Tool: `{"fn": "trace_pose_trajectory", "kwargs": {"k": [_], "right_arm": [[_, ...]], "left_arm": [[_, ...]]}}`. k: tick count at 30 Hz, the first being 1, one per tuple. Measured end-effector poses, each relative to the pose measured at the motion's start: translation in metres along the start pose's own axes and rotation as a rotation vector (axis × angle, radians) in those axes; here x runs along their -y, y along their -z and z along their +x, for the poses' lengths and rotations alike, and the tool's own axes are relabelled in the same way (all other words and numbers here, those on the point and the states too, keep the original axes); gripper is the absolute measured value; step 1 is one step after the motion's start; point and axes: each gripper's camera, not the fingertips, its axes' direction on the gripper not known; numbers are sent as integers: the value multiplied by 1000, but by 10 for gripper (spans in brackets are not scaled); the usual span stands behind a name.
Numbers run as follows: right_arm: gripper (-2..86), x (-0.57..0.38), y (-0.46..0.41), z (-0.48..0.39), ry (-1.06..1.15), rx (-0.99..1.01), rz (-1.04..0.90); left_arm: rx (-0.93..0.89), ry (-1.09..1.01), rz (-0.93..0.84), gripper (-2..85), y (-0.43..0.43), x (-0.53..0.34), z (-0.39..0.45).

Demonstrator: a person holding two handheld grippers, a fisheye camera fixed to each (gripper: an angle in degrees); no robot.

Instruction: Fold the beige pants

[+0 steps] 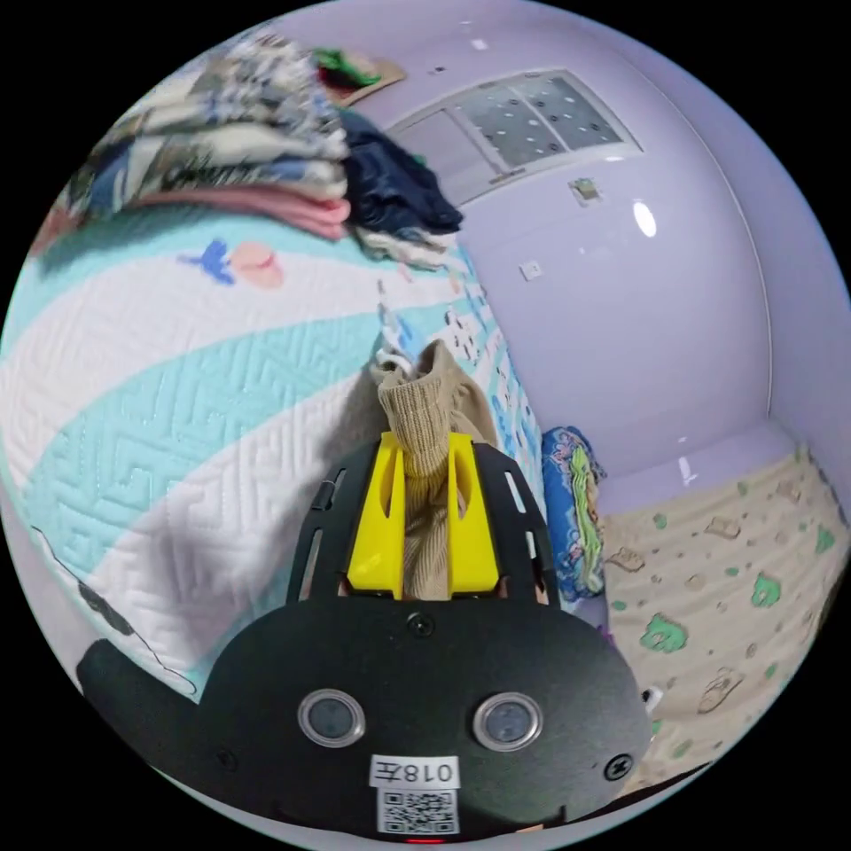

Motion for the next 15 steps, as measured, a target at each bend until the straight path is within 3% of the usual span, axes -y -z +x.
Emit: {"fn": "trace_pose_trajectory", "kwargs": {"k": [4,8,11,15], "right_arm": [[76,-12,27,21,-47,-16,68],[72,-34,62,47,-99,-62,129],[70,-52,84,69,-155,-93,163],[68,-74,105,96,-219,-134,189]], "left_arm": [[76,-370,33,75,11,-6,154],[108,-833,53,76,-1,-82,327],[118,-1125,63,78,-27,-176,413],[162,-1395,-1,85,-89,-290,451]]}}
